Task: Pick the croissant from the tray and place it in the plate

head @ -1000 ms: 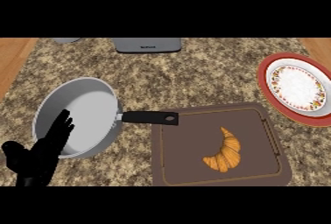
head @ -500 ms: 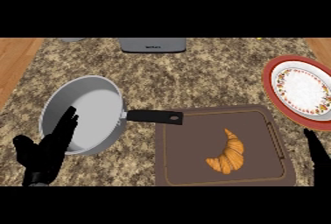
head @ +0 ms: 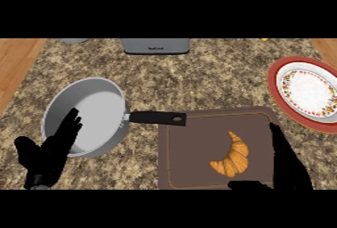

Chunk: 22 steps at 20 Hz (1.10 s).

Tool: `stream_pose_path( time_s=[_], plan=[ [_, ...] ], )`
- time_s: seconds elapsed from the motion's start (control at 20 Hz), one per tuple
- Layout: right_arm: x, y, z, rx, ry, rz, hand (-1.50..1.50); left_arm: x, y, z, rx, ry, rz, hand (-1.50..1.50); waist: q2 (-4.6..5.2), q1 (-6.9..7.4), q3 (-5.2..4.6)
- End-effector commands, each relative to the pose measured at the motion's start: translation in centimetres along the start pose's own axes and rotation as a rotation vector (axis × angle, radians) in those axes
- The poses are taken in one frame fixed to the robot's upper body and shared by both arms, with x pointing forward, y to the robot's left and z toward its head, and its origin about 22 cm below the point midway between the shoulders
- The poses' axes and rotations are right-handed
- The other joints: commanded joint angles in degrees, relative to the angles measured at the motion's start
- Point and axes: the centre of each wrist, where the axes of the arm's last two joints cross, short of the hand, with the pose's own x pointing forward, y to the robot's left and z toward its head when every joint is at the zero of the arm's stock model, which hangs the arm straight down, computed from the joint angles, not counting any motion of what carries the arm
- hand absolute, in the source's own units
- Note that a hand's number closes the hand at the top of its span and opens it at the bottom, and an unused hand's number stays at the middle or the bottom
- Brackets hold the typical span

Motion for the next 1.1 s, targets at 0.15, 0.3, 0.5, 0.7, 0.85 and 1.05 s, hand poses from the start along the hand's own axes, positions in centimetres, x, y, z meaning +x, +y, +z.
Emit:
stream_pose_path(
  time_s=[0.15, 0.3, 0.5, 0.7, 0.85, 1.05],
  plan=[
    [2.3, 2.2, -0.5, 0.000, 0.027, 0.023, -1.50, -2.0, -2.8, -1.5, -0.078, 0.106, 0.055, 0.00, 1.11, -1.38, -1.49],
    [2.6, 3.9, -0.5, -0.004, 0.068, 0.094, -1.50, -2.9, -3.4, -1.1, -0.072, 0.101, 0.062, 0.00, 1.18, -1.45, -1.56],
    [1.9, 4.8, -1.6, -0.003, 0.101, 0.113, -1.50, -2.2, -1.3, -1.7, -0.070, 0.101, 0.049, 0.00, 1.17, -1.44, -1.49],
    [1.9, 4.7, -3.0, 0.003, 0.124, 0.128, -1.50, -2.0, -3.3, -1.1, -0.073, 0.094, 0.059, 0.00, 1.17, -1.28, -1.44],
    [1.7, 5.5, -1.9, 0.023, 0.114, 0.138, -1.50, -1.9, -4.7, -1.4, -0.077, 0.101, 0.062, 0.00, 1.13, -1.96, -1.46],
    [0.8, 6.2, -3.4, 0.056, 0.141, 0.149, -1.50, -2.7, -2.8, -0.5, -0.066, 0.105, 0.070, 0.00, 1.06, -1.18, -1.44]
  ],
)
